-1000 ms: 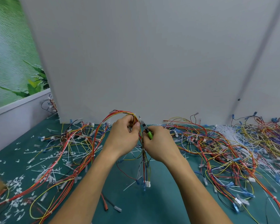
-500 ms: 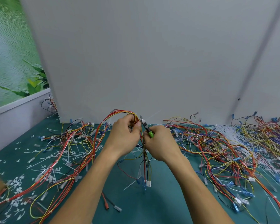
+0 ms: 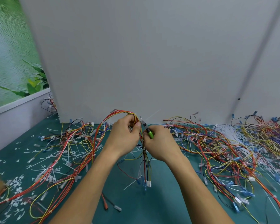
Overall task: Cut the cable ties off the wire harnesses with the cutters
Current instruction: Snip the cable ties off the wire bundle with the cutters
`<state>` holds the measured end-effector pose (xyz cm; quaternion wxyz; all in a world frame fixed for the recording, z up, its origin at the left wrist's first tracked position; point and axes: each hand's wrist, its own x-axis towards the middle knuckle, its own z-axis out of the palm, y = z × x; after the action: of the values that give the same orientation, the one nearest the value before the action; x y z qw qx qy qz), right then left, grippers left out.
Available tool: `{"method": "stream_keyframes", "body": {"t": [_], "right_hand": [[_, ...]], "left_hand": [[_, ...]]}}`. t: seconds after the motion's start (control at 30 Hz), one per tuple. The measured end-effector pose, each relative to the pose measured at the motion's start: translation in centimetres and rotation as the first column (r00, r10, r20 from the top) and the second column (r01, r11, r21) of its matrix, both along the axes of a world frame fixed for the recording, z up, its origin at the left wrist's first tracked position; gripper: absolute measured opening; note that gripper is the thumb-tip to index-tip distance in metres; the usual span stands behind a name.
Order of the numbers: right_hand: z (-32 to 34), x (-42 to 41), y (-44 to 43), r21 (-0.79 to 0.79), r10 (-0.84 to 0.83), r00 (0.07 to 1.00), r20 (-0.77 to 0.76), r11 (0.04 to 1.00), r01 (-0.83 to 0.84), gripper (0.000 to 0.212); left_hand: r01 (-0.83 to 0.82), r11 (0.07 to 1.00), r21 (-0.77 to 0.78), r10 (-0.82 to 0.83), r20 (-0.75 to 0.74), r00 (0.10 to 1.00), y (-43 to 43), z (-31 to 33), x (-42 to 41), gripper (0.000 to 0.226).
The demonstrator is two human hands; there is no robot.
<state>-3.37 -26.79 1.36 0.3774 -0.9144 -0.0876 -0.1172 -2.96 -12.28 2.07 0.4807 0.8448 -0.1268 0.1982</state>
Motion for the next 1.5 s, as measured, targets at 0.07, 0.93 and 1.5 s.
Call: {"method": "stream_keyframes", "body": {"t": [0.07, 0.93, 1.5], "right_hand": [[-0.03, 0.01, 0.02, -0.003, 0.001, 1.0, -0.002, 1.0, -0.001, 0.025], [-0.04, -0.02, 0.17, 0.012, -0.031, 0.999, 0.006, 0.999, 0.031, 0.03], [0.01, -0.06, 0.29, 0.032, -0.045, 0.999, 0.0, 0.998, 0.045, 0.035]], "left_hand": [[-0.001, 1.0, -0.005, 0.001, -0.003, 1.0, -0.02, 0.0, -0.02, 0.022], [-0.012, 1.0, 0.014, 0.012, 0.017, 1.0, -0.03, 0.26, -0.2, 0.021], [-0.006, 1.0, 0.0, 0.006, 0.018, 1.0, -0.08, 0.38, -0.32, 0.023]]}}
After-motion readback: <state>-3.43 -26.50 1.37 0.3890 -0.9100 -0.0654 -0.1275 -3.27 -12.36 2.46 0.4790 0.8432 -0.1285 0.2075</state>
